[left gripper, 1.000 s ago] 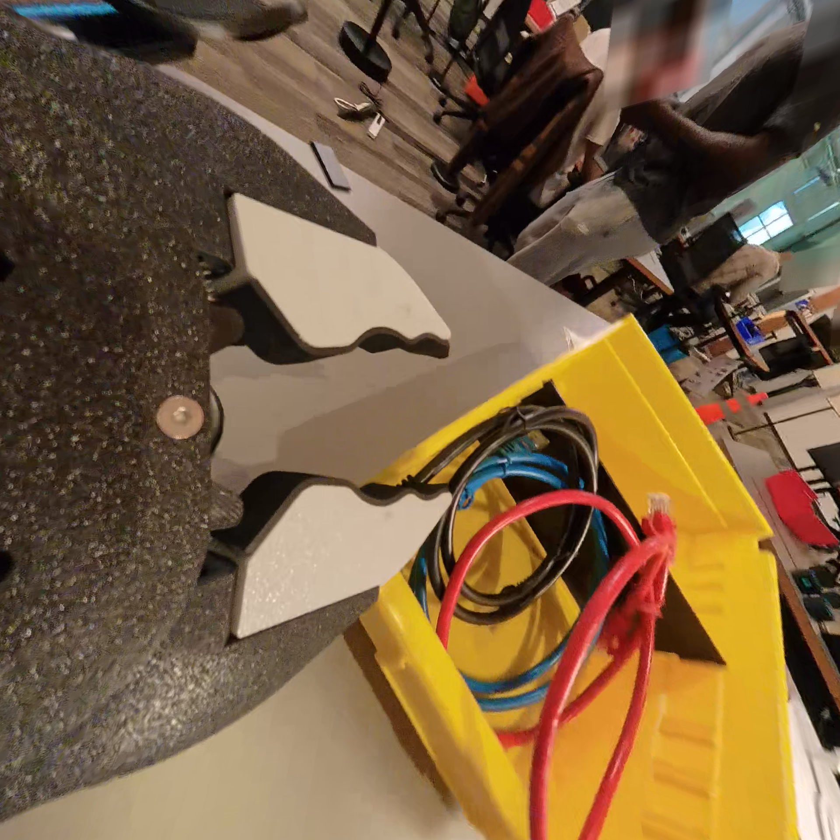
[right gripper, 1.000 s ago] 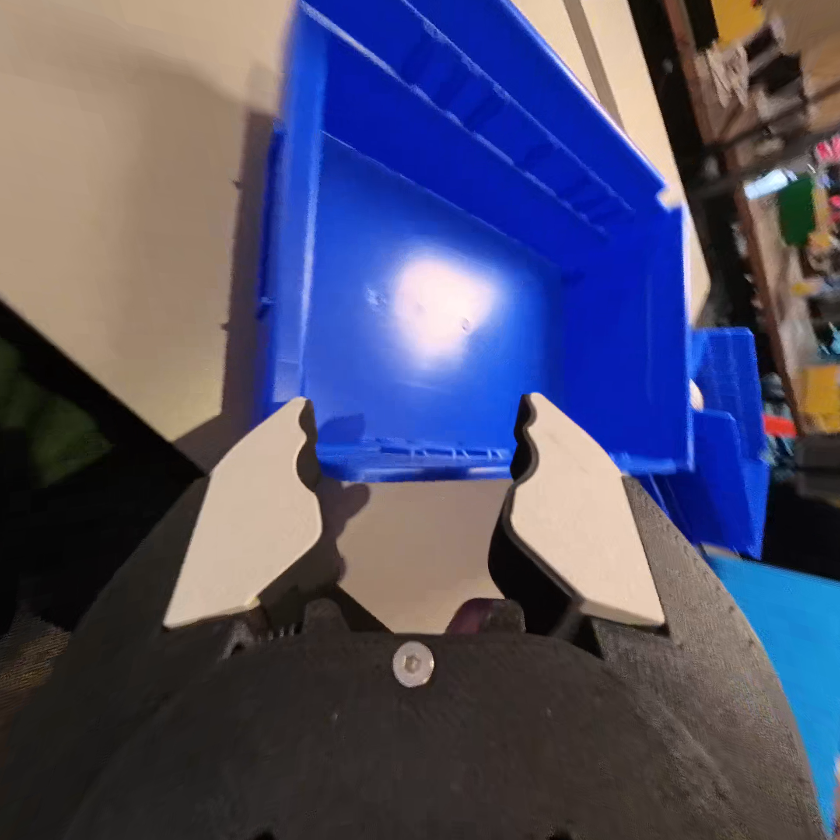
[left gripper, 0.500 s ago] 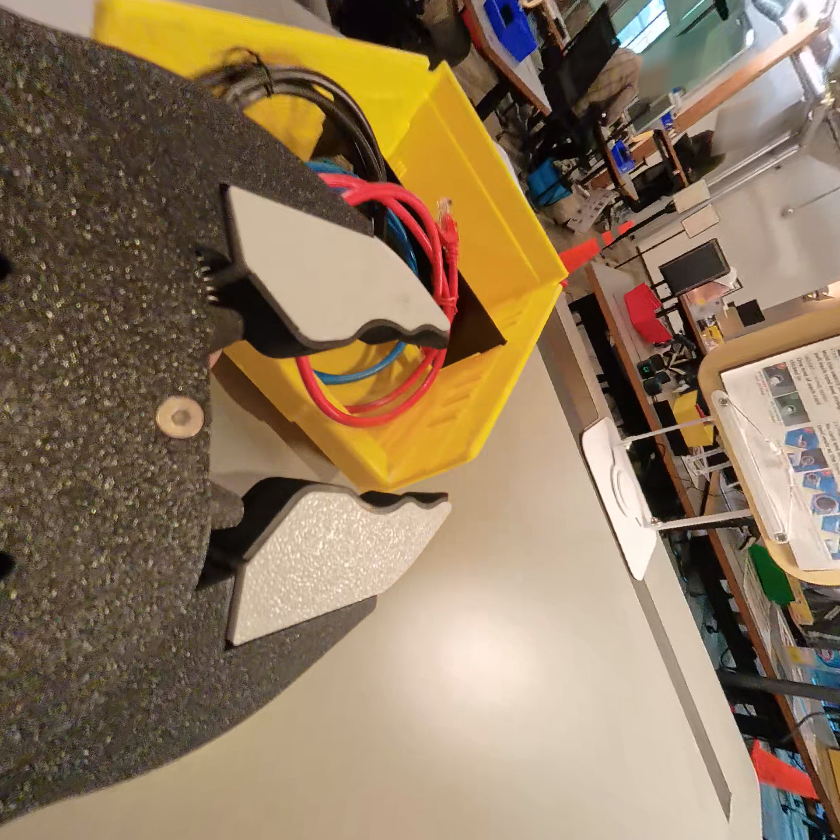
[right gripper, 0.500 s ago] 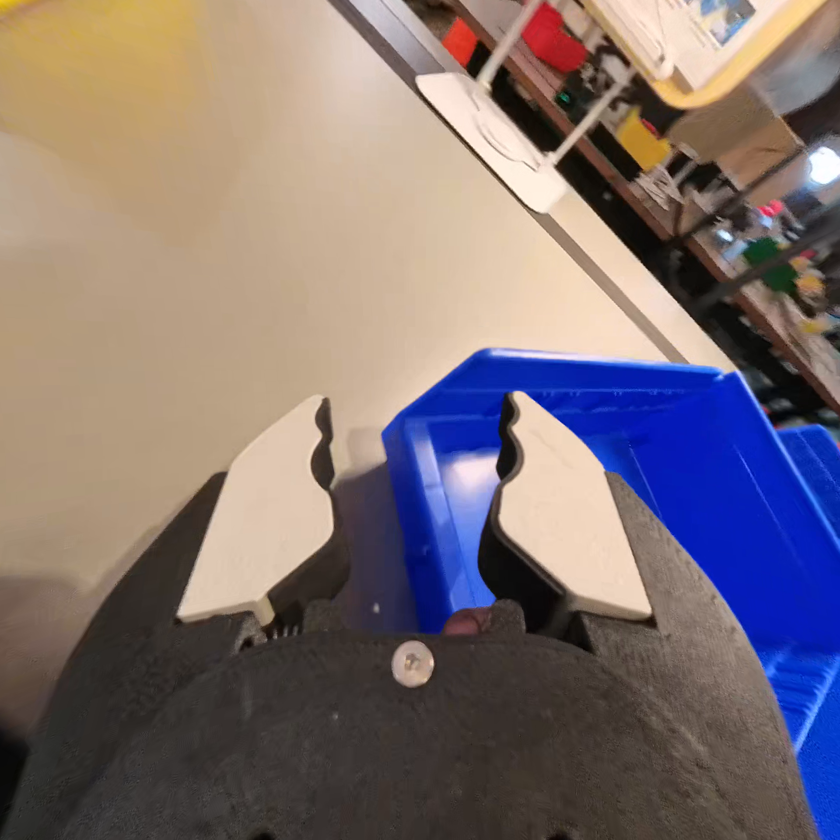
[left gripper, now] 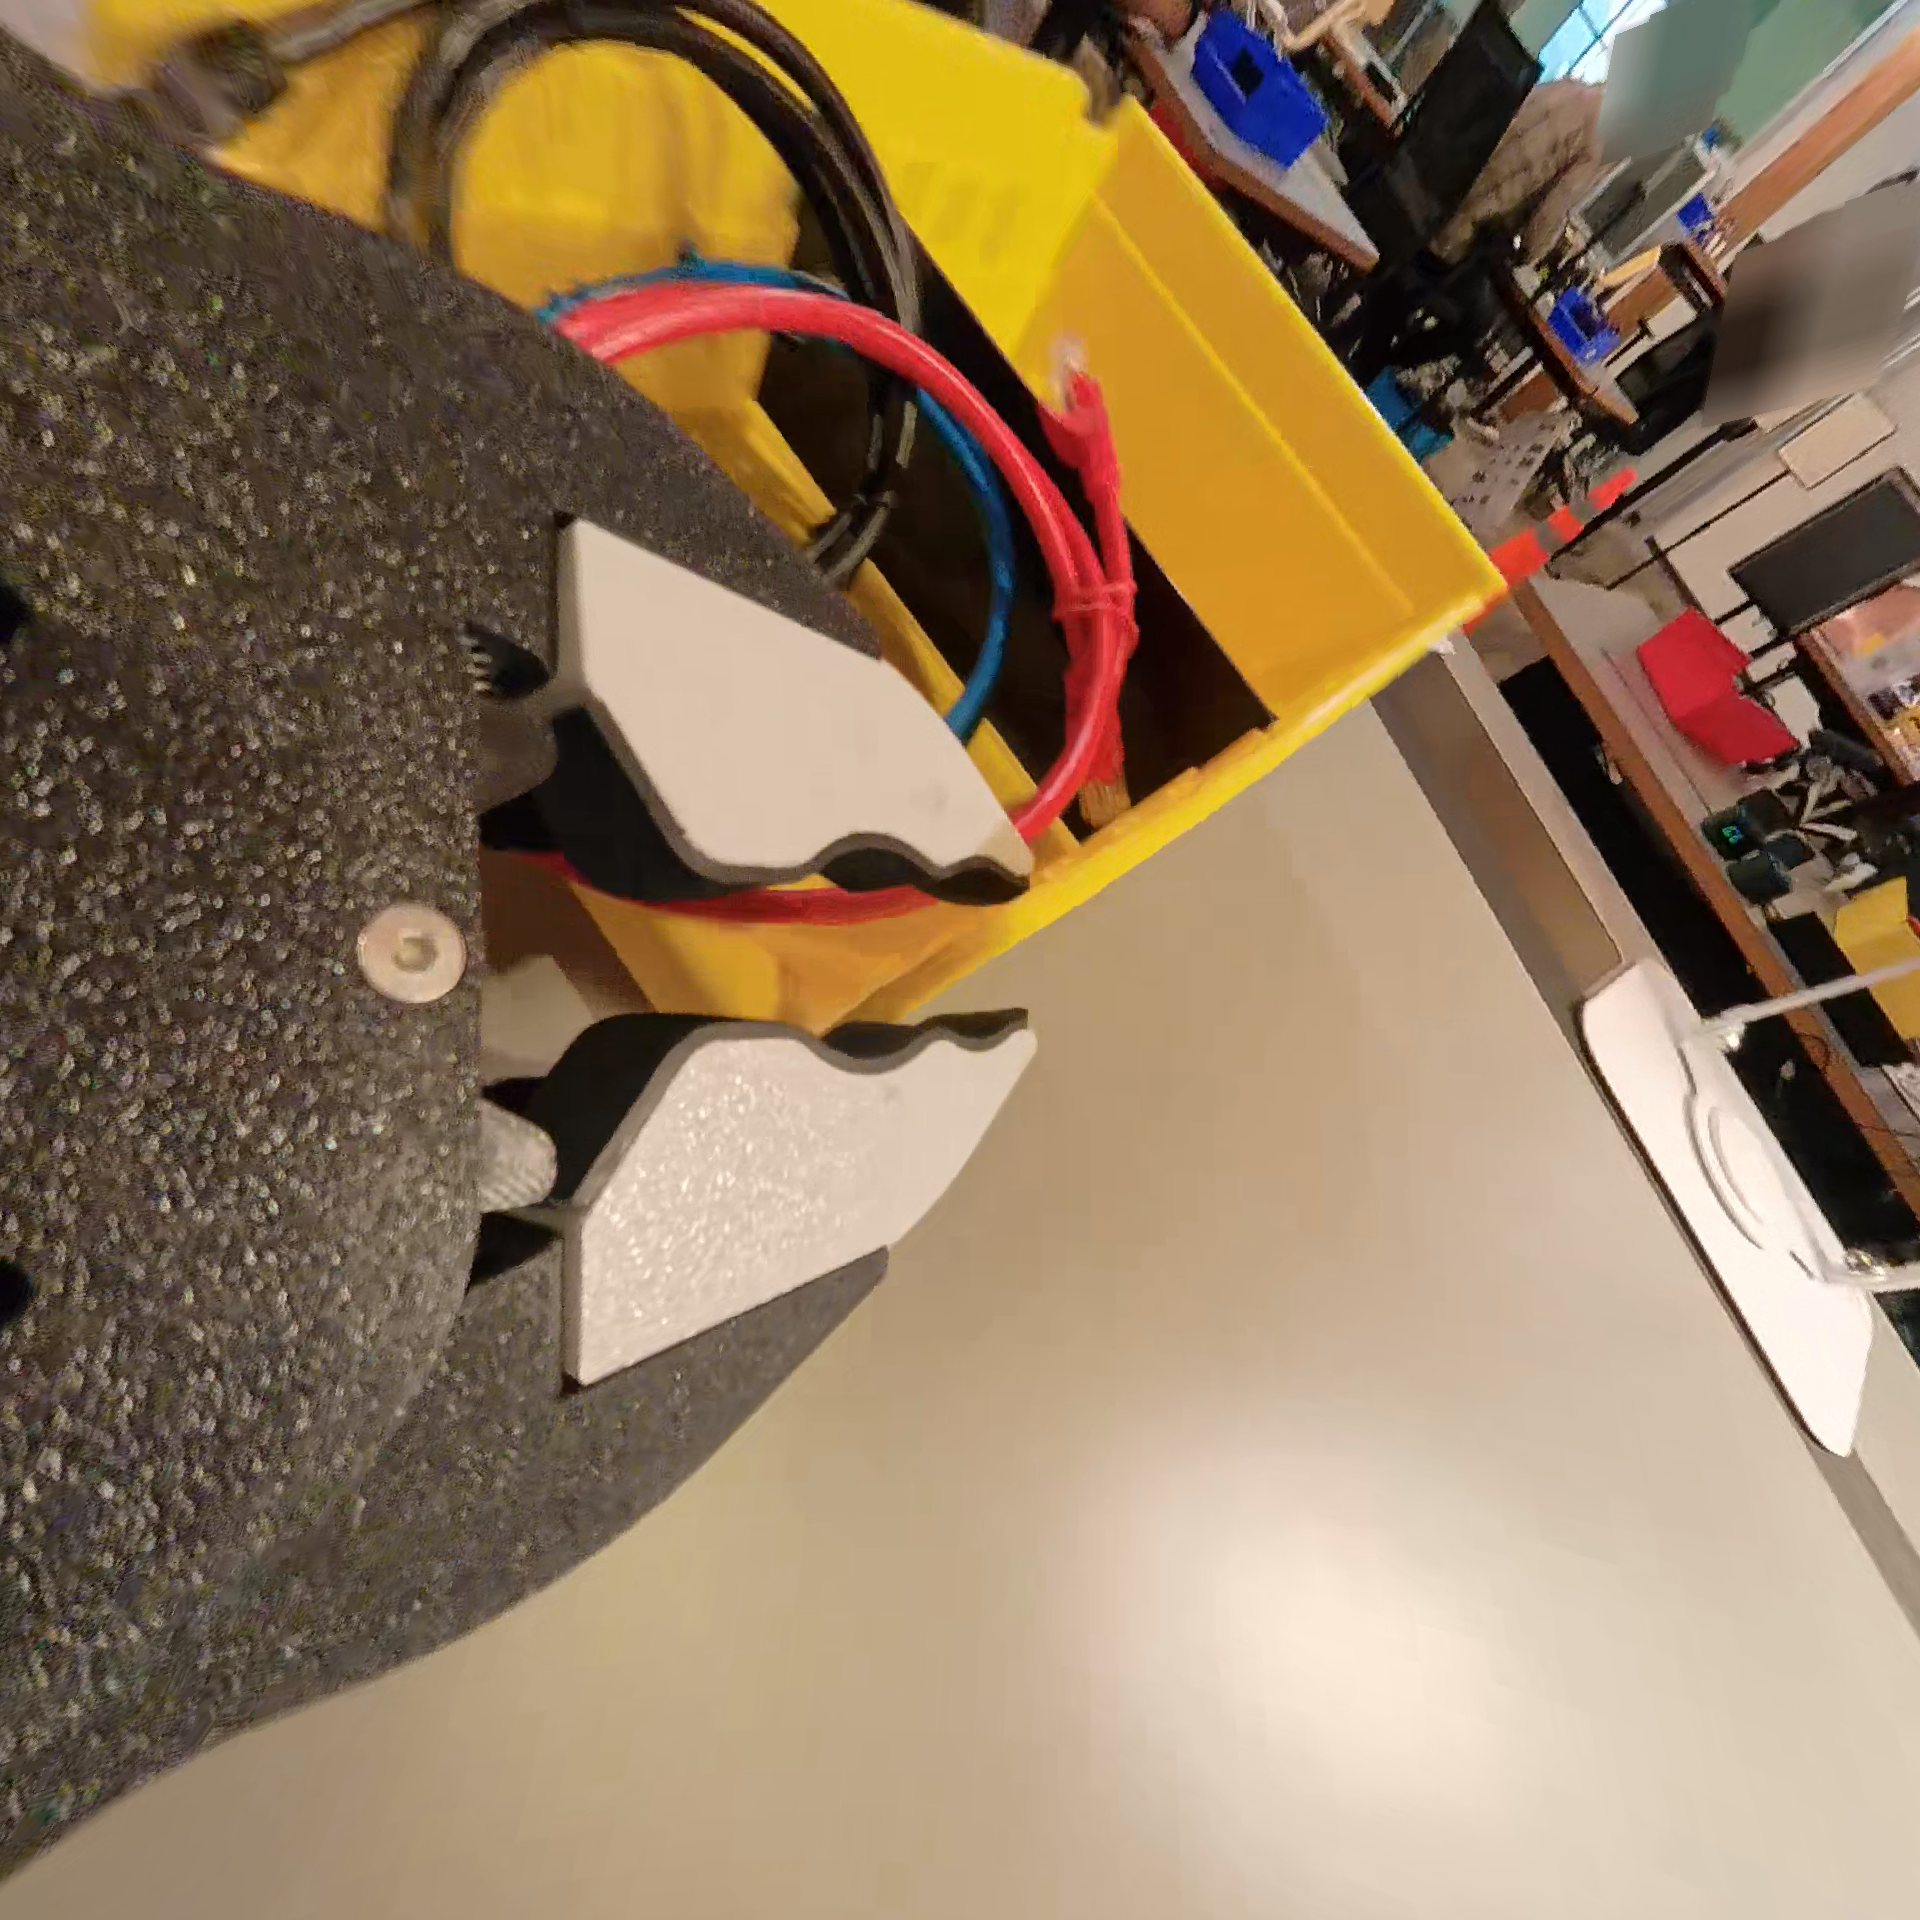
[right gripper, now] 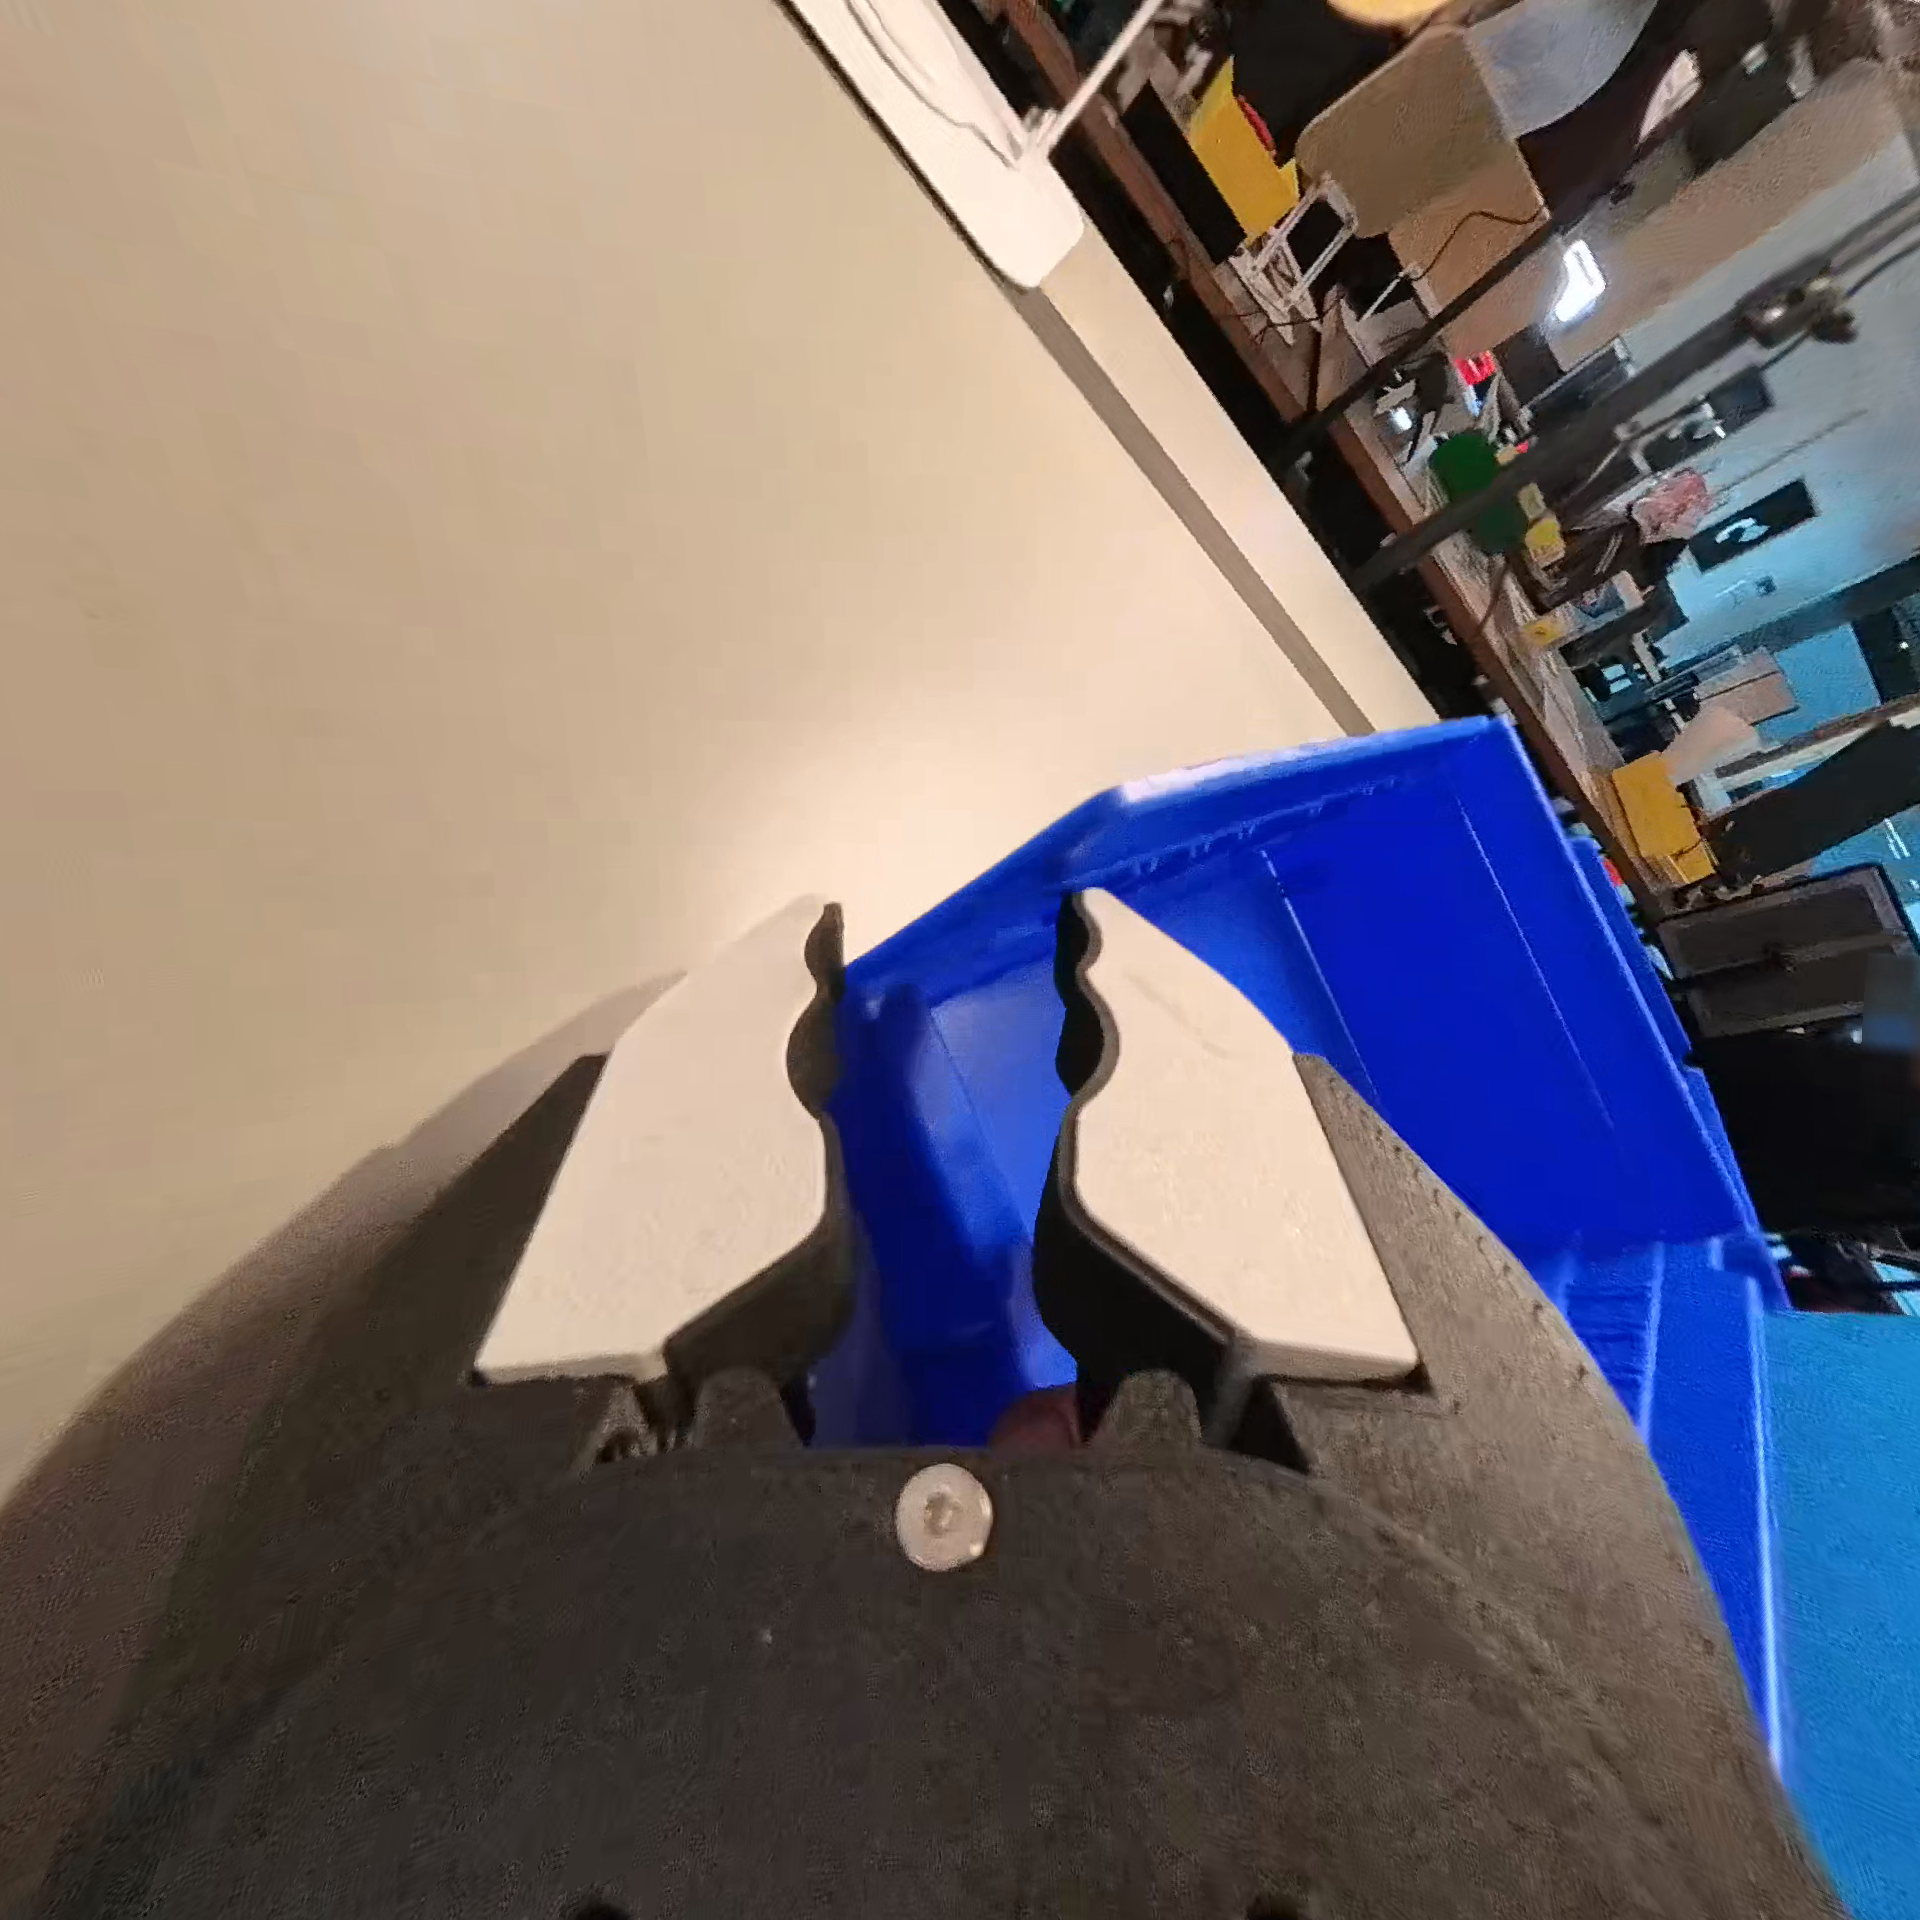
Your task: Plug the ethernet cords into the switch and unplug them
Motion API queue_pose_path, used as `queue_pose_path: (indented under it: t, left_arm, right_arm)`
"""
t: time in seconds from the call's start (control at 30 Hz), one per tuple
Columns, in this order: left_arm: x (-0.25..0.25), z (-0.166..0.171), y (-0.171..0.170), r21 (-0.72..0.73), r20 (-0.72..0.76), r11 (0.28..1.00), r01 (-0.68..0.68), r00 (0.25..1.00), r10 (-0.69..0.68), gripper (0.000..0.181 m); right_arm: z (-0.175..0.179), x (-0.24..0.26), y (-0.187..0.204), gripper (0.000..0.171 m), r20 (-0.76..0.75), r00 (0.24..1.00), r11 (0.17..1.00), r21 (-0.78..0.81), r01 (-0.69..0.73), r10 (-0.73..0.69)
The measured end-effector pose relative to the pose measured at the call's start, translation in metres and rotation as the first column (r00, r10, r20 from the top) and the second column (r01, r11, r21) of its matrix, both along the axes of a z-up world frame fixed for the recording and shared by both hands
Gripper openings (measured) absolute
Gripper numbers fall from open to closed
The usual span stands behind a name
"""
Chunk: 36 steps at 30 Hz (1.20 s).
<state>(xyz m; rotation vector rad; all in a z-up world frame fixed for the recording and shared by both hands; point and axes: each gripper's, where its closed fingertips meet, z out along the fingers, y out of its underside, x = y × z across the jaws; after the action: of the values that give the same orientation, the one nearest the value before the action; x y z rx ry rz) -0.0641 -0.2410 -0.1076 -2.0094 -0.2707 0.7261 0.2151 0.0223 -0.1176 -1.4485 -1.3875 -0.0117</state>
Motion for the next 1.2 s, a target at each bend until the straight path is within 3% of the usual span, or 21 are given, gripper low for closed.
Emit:
queue_pose_path:
  t: [0.17, 0.23, 0.33, 0.43, 0.53, 0.9, 1.2]
  left_arm:
    - [0.005, 0.013, -0.047, 0.075, 0.005, 0.997, 0.000, 1.000, 0.000, 0.015]
    - [0.006, 0.021, -0.045, 0.126, 0.027, 0.992, 0.015, 0.999, -0.019, 0.022]
    - [-0.007, 0.006, -0.041, 0.047, 0.039, 0.998, -0.048, 0.998, 0.046, 0.035]
    - [-0.018, -0.004, -0.042, 0.021, 0.010, 0.996, -0.082, 0.997, 0.082, 0.034]
    - [-0.020, 0.005, -0.047, 0.041, -0.057, 0.995, -0.091, 0.994, 0.094, 0.008]
    - [-0.016, 0.010, -0.078, 0.056, -0.080, 0.994, -0.096, 0.992, 0.100, 0.008]
    - [-0.043, 0.008, -0.104, 0.069, -0.097, 0.984, -0.164, 0.981, 0.170, 0.009]
  right_arm:
    - [-0.003, 0.058, 0.005, 0.034, 0.099, 0.995, 0.992, -0.126, -0.011, 0.024]
    - [0.005, 0.067, 0.010, 0.041, 0.033, 0.999, 0.991, -0.137, -0.006, 0.011]
    - [0.006, 0.064, 0.014, 0.049, -0.076, 0.997, 0.980, -0.200, -0.003, -0.013]
    - [0.006, 0.058, 0.030, 0.046, -0.105, 0.992, 0.988, -0.141, 0.061, -0.076]
    - [0.007, 0.053, 0.040, 0.042, -0.119, 0.987, 0.991, -0.098, 0.094, -0.106]
    - [0.014, 0.110, 0.091, 0.009, -0.163, 0.967, 0.977, -0.119, 0.179, -0.197]
    - [0.014, 0.115, 0.109, 0.007, -0.229, 0.949, 0.971, -0.153, 0.184, -0.216]
